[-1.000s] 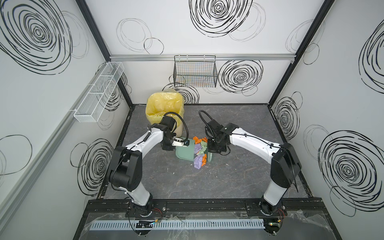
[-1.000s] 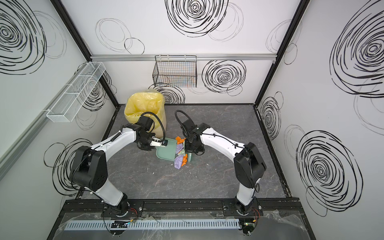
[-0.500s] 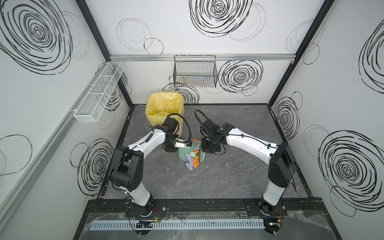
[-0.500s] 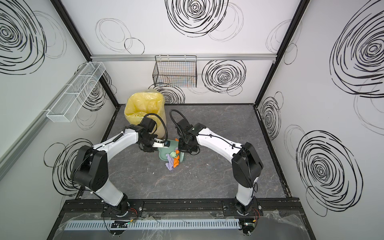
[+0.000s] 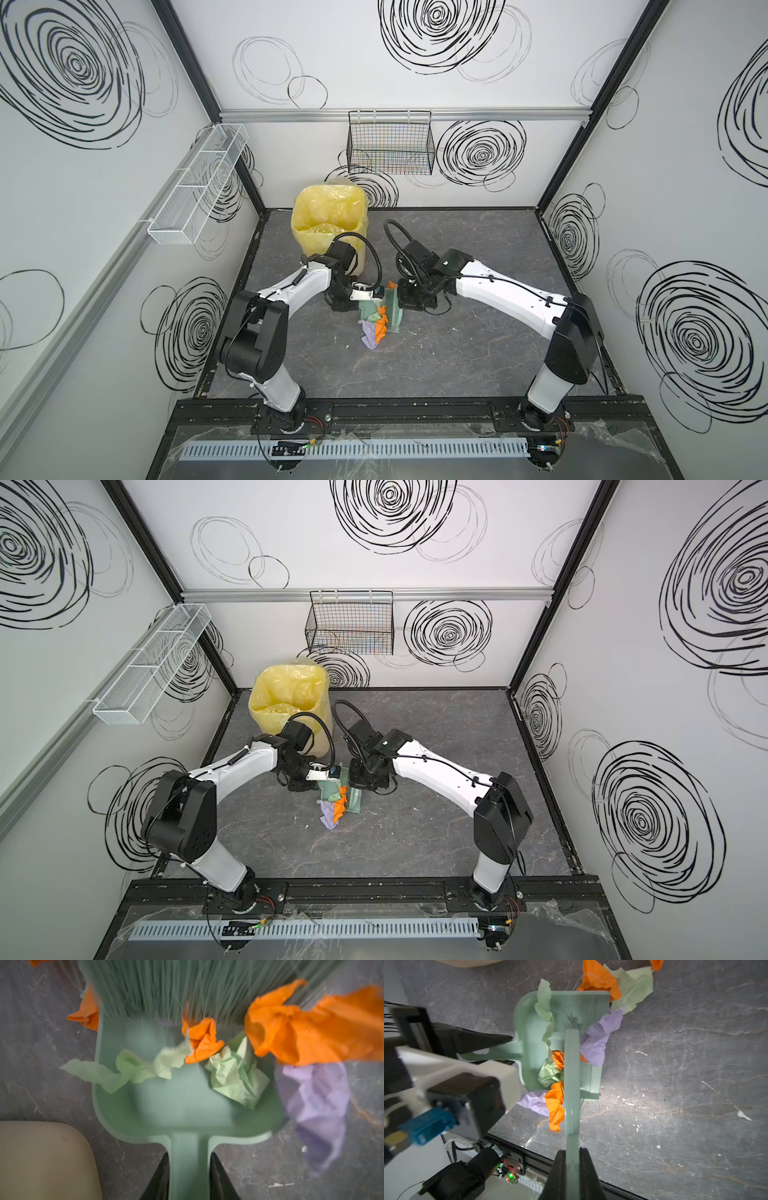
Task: Sweep away the paper scraps from the table
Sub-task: 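Sweep the scrap pile with the right brush into the dustpan held by the left gripper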
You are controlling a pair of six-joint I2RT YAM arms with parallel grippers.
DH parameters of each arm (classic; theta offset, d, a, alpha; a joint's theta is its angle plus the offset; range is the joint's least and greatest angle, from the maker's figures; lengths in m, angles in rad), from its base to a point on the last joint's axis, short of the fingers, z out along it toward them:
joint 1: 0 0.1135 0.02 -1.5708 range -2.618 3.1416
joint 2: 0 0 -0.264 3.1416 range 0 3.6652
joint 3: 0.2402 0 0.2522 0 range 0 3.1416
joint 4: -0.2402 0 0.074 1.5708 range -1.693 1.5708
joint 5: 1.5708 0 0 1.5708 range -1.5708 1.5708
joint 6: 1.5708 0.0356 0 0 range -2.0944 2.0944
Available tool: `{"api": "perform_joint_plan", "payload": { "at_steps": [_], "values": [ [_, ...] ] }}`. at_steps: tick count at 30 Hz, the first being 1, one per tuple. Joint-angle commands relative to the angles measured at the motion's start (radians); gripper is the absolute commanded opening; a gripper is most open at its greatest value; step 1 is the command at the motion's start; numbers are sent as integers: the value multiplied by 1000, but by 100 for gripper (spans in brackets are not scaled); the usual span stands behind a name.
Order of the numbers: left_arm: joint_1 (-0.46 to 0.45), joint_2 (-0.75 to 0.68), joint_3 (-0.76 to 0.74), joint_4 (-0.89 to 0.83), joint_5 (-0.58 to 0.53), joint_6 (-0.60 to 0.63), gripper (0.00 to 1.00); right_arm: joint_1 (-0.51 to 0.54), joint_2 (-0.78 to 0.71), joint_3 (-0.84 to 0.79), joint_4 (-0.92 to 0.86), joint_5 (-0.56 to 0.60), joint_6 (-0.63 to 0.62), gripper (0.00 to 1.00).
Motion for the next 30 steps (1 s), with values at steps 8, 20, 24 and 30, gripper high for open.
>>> {"api": "perform_joint_plan", "payload": {
  "at_steps": [8, 20, 24, 30],
  "values": [
    [56, -10, -49, -18, 79, 7, 0, 4, -72, 36, -48, 24, 12, 0],
    [113, 29, 21, -76, 115, 39, 0, -23, -122, 69, -117, 96, -12, 0],
    [135, 32, 7, -73, 113, 51, 0, -13, -124, 59, -125, 72, -39, 0],
    [163, 33, -15, -69, 118, 66, 0, 39, -153, -3, -82, 0, -49, 0]
  ]
}}
